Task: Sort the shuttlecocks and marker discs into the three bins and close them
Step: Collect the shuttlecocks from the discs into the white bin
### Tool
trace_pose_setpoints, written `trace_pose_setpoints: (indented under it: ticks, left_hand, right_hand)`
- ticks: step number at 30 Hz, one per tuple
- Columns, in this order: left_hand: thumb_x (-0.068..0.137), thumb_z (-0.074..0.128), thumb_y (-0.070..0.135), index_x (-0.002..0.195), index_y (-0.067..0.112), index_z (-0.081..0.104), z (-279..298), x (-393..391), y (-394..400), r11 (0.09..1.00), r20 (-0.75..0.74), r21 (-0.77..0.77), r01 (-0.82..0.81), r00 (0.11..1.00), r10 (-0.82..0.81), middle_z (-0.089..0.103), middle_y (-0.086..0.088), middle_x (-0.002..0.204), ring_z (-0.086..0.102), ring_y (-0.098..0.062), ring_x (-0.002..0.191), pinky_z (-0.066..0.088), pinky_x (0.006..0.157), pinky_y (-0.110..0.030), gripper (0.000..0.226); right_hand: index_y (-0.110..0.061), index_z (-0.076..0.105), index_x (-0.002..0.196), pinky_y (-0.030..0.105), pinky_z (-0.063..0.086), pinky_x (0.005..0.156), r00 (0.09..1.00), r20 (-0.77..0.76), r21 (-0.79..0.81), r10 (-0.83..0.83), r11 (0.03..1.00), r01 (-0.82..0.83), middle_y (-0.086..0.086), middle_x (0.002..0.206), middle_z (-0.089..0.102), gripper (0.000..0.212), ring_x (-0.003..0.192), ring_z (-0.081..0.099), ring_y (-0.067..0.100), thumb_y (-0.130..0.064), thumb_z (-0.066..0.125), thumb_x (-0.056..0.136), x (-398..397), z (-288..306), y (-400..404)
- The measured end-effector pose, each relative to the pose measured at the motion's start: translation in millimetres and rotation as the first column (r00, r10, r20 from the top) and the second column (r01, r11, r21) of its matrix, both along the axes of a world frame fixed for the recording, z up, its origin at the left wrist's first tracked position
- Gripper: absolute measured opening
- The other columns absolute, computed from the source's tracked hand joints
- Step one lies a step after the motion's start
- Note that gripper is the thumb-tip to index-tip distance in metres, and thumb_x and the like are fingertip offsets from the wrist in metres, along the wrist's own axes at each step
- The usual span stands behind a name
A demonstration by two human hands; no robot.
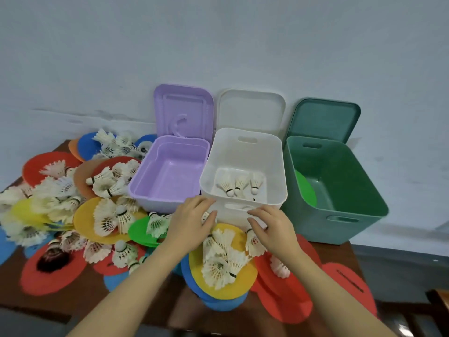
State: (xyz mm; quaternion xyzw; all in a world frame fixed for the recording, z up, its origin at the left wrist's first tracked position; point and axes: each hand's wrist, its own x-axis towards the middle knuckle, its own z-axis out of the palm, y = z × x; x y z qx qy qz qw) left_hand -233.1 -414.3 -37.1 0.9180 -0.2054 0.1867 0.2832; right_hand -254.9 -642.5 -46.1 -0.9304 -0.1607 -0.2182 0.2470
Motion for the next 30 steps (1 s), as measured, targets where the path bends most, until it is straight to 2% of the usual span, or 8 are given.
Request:
trace_pose_setpoints:
  ticks: [4,7,11,14,17,22,27,30]
  left_hand:
    - [0.086,0.045,0.039,0.107,0.015,0.069,-35,-27,1,0.998,-0.115,0.041,0.038,0.993,-0.033,0.065,0.003,0.096,0.060,-0.019,0.087,0.051,0.073,-0.036,0.040]
    - [0.085,0.031,0.052,0.123,0.019,0.060,-54,-43,-3,0.982,-0.262,0.185,0.044,0.965,0.006,0.062,0.003,0.118,0.056,-0.022,0.106,0.046,0.086,-0.038,0.058]
    - [0.079,0.009,0.063,0.138,0.024,0.043,-76,-57,-8,0.956,-0.402,0.293,-0.005,0.907,0.128,0.044,0.002,0.141,0.045,-0.023,0.122,0.039,0.095,-0.037,0.078]
    - [0.090,0.024,0.059,0.139,0.027,0.039,-81,-59,-18,0.959,-0.430,0.272,-0.079,0.881,0.195,0.028,-0.006,0.150,0.041,-0.029,0.126,0.041,0.093,-0.037,0.061]
    - [0.094,0.040,0.050,0.138,0.030,0.040,-83,-60,-27,0.978,-0.514,0.170,-0.124,0.835,0.195,0.016,-0.004,0.154,0.031,-0.023,0.135,0.042,0.091,-0.035,0.049]
    - [0.094,0.048,0.039,0.130,0.022,0.053,-84,-56,-30,0.974,-0.574,-0.060,-0.218,0.806,0.145,0.037,-0.004,0.142,0.038,-0.020,0.129,0.039,0.095,-0.034,0.040]
    - [0.092,0.048,0.043,0.145,0.026,0.025,-92,-50,-40,0.975,-0.668,0.059,-0.216,0.717,0.199,0.052,-0.011,0.121,0.049,-0.029,0.112,0.043,0.091,-0.040,0.060]
    - [0.094,0.042,0.045,0.143,0.028,0.031,-98,-48,-42,0.975,-0.677,0.021,-0.220,0.714,0.176,0.054,-0.010,0.125,0.051,-0.028,0.114,0.044,0.092,-0.041,0.053]
  right_hand:
    - [-0.026,0.069,0.099,0.024,0.033,0.077,0.989,-0.139,-0.112,0.052,0.991,-0.068,-0.010,0.091,0.063,0.031,0.090,0.051,0.012,-0.043,0.049,0.083,-15,-35,3]
    - [-0.033,0.068,0.091,0.031,0.022,0.078,0.990,-0.141,-0.256,0.004,0.966,-0.040,-0.015,0.086,0.062,0.025,0.090,0.043,0.009,-0.044,0.049,0.079,-22,-55,11]
    - [-0.034,0.069,0.082,0.033,0.020,0.076,0.993,-0.095,-0.271,-0.065,0.962,0.037,-0.018,0.073,0.063,0.015,0.088,0.041,0.009,-0.034,0.063,0.069,-27,-68,27]
    - [-0.033,0.070,0.082,0.035,0.020,0.077,0.995,-0.089,-0.242,-0.036,0.970,0.014,-0.018,0.071,0.065,0.017,0.088,0.043,0.009,-0.028,0.066,0.066,-29,-75,31]
    - [-0.031,0.071,0.081,0.032,0.017,0.077,0.995,-0.093,-0.158,-0.030,0.987,0.015,-0.018,0.072,0.065,0.016,0.087,0.044,0.006,-0.026,0.066,0.067,-29,-74,29]
    - [-0.031,0.071,0.084,0.027,0.012,0.077,0.993,-0.112,-0.039,-0.047,0.998,0.043,-0.018,0.070,0.062,0.015,0.087,0.044,0.001,-0.024,0.064,0.072,-32,-65,18]
    - [-0.032,0.069,0.082,0.026,0.013,0.081,0.990,-0.132,-0.019,-0.050,0.999,0.048,-0.018,0.072,0.062,0.013,0.086,0.046,0.000,-0.024,0.063,0.074,-37,-63,11]
    - [-0.033,0.069,0.085,0.026,0.013,0.080,0.987,-0.153,-0.020,-0.049,0.999,0.047,-0.019,0.075,0.064,0.014,0.085,0.050,0.002,-0.026,0.060,0.078,-38,-67,7]
